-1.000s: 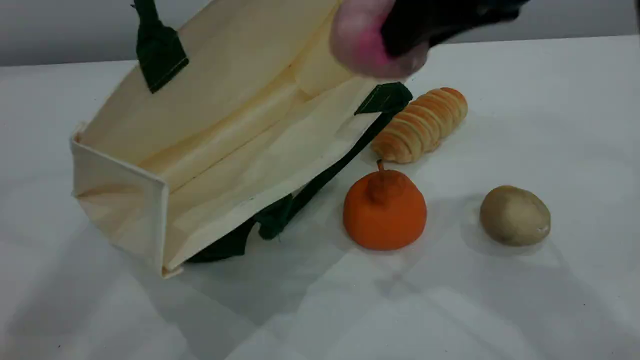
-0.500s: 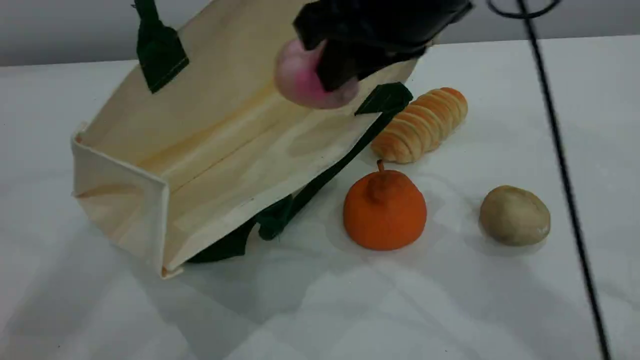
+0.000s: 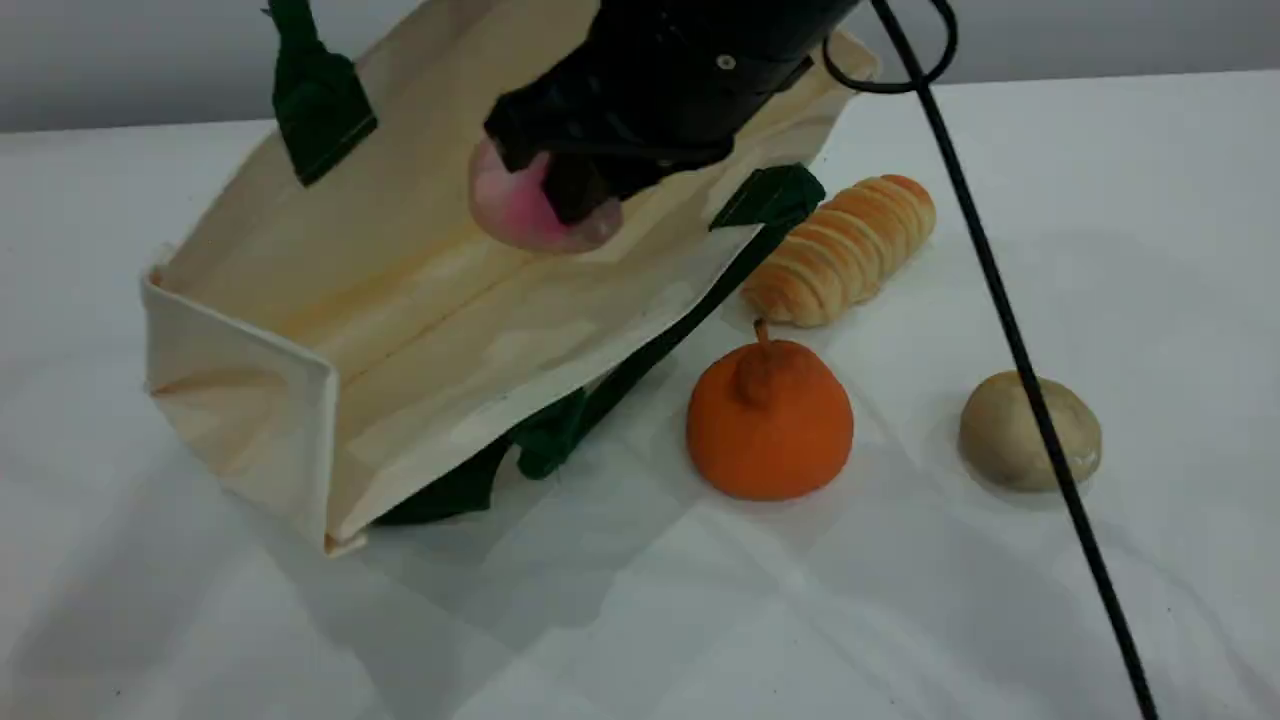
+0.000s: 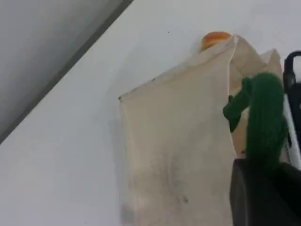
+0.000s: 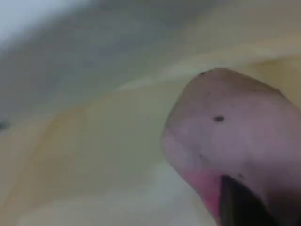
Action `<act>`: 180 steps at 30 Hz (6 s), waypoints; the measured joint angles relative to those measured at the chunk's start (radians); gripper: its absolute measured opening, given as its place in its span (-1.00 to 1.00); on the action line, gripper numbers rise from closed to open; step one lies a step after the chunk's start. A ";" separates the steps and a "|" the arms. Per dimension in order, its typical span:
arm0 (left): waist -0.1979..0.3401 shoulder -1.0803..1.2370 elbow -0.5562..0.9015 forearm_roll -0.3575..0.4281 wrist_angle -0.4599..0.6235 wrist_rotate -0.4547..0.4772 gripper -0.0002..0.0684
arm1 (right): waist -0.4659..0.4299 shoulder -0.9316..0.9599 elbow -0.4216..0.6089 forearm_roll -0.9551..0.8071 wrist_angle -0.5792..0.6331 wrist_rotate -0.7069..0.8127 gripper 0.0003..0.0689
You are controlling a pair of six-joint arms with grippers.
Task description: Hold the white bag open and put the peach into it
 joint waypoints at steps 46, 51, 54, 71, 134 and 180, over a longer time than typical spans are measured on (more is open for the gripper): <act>0.000 0.000 0.000 0.003 0.000 0.000 -0.72 | -0.040 -0.098 -0.009 -0.069 0.130 0.015 0.25; 0.000 0.000 0.000 0.003 0.000 0.000 -0.72 | -0.131 -0.145 -0.008 -0.072 0.249 0.015 -0.31; 0.000 0.000 0.000 0.003 0.000 -0.002 -0.72 | -0.184 -0.189 -0.008 -0.101 0.299 0.014 -0.67; 0.000 0.000 0.000 -0.012 0.000 -0.013 -0.72 | -0.441 -0.402 -0.008 -0.549 0.298 0.373 -0.98; 0.000 -0.381 -0.004 0.355 0.004 -0.511 -0.97 | -0.459 -0.839 -0.008 -0.611 0.572 0.452 -0.93; 0.000 -1.544 1.246 0.161 -0.012 -0.504 -0.97 | -0.459 -1.970 0.673 -0.351 0.837 0.295 -0.93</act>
